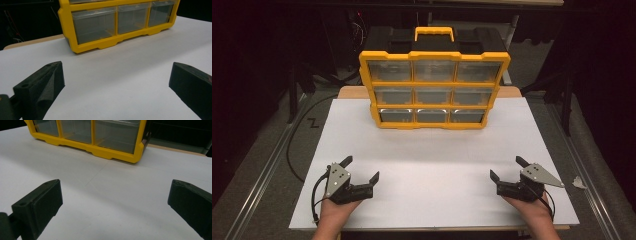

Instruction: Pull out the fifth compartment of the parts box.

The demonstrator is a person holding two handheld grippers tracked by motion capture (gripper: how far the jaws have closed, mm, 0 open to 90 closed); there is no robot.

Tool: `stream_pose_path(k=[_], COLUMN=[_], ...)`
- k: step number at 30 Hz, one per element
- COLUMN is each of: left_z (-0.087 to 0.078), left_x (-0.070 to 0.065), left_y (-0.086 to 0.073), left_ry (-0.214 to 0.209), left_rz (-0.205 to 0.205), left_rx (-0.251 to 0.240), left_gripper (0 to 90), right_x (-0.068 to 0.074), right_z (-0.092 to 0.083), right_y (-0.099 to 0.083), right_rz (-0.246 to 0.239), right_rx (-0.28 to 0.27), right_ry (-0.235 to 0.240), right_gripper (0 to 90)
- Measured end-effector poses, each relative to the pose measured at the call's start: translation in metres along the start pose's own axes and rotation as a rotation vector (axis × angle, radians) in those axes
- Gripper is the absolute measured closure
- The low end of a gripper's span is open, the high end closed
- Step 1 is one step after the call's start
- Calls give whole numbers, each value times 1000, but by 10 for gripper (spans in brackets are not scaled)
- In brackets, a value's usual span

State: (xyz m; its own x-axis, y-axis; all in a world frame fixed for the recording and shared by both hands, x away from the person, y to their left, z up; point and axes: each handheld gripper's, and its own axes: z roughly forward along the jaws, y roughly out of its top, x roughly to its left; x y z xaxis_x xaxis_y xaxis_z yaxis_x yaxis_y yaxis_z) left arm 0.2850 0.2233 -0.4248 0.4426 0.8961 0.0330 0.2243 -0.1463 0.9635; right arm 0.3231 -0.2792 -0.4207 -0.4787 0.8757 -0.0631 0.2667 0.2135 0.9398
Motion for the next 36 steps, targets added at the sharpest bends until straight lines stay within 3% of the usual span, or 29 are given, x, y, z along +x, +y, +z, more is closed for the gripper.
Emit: stream_pose_path(k=[21, 36], left_z=[2, 2], left_x=[1, 0], left_y=[-1, -1], left_ry=[-20, -18], left_rz=[-17, -29], left_rx=[8, -5], left_gripper=[2, 2], right_x=[0, 0], right_z=[5, 32], right_y=[1, 11], right_rz=[-16, -15], right_rx=[27, 43], right_ry=[-40, -65], right_gripper=[7, 7])
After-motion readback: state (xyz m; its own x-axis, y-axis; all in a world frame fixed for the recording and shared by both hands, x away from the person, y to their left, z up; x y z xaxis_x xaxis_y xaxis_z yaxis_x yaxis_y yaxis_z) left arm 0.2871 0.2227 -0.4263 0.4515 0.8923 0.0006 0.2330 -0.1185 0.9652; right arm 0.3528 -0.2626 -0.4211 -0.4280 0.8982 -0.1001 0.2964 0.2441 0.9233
